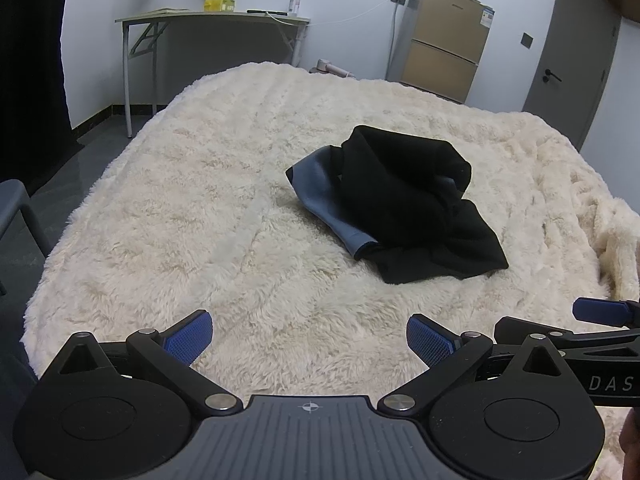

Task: Fold clothes

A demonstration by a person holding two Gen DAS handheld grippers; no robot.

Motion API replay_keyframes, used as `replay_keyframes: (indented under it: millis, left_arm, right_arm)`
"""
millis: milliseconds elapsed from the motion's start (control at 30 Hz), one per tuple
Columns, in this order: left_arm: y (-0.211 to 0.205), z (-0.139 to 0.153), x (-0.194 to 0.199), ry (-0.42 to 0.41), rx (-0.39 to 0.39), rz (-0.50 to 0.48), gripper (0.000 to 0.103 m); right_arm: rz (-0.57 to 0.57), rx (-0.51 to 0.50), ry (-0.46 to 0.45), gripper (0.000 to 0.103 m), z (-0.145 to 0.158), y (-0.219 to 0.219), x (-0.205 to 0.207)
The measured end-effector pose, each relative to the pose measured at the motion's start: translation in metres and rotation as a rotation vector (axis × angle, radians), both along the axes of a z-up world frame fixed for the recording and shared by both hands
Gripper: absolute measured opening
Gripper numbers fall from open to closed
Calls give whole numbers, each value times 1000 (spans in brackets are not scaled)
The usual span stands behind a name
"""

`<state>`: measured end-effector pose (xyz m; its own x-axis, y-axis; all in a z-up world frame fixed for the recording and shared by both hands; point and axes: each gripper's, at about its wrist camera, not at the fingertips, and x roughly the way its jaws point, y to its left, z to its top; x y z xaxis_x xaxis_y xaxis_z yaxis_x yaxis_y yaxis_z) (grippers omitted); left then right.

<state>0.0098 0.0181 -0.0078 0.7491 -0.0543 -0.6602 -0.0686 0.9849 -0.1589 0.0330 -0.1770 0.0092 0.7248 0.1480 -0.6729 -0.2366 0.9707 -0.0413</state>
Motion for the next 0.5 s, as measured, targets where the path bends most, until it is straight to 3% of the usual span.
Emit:
replay_keyframes:
  millis: [500]
  left_arm:
    - [2, -2, 3, 12, -6, 5, 102]
  right_arm:
    - [-5, -8, 6, 103, 0, 2, 2]
